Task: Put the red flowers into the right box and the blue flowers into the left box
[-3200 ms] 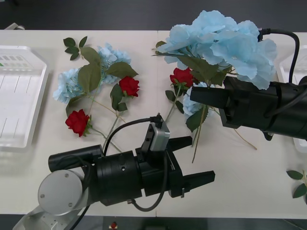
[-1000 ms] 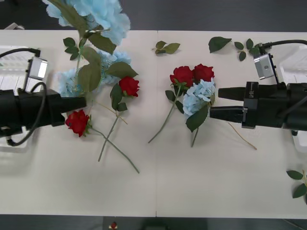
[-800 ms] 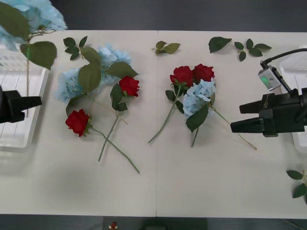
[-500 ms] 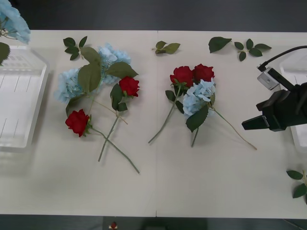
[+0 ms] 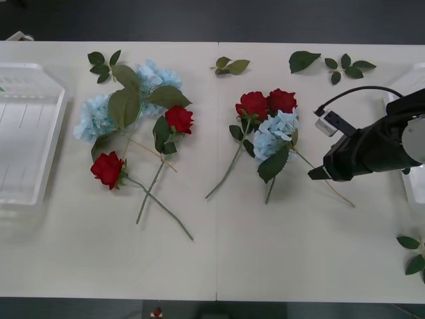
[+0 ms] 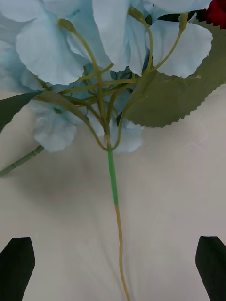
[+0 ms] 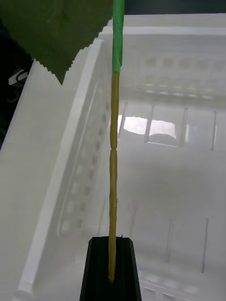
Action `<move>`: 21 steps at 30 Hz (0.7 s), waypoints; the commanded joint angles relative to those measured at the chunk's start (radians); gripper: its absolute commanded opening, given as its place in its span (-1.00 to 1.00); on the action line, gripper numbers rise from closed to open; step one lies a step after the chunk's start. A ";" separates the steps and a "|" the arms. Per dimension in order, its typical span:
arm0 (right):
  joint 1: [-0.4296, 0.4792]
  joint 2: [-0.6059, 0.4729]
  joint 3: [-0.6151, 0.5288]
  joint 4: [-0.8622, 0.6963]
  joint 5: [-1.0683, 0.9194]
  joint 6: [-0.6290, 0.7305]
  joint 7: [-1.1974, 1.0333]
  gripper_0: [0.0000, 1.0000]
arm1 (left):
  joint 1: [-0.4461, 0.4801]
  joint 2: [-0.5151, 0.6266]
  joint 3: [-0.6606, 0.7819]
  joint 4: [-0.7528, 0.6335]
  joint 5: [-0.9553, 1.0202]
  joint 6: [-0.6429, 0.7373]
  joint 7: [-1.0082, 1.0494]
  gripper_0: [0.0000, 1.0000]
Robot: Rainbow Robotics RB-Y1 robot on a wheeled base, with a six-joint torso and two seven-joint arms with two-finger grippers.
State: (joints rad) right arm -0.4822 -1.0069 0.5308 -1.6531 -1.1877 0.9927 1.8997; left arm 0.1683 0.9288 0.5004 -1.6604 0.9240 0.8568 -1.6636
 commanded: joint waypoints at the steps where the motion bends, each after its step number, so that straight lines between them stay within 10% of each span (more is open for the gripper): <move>1: -0.064 0.022 0.048 0.064 0.028 -0.043 -0.034 1.00 | -0.038 0.058 -0.049 0.096 -0.008 -0.093 -0.064 -1.00; 15: -0.187 0.151 0.152 0.263 0.069 -0.121 -0.039 1.00 | -0.118 0.056 -0.192 0.203 -0.051 -0.128 -0.074 -0.91; 19: -0.197 0.177 0.159 0.285 0.083 -0.138 -0.040 1.00 | -0.122 0.056 -0.192 0.202 -0.051 -0.128 -0.076 0.31; 21: -0.197 0.177 0.159 0.283 0.083 -0.138 -0.040 0.65 | -0.122 0.056 -0.192 0.200 -0.047 -0.128 -0.076 0.43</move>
State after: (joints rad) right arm -0.6522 -0.8247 0.6938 -1.3605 -1.1090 0.8609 1.8993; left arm 0.0564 0.9509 0.2848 -1.4459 0.8760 0.7394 -1.6976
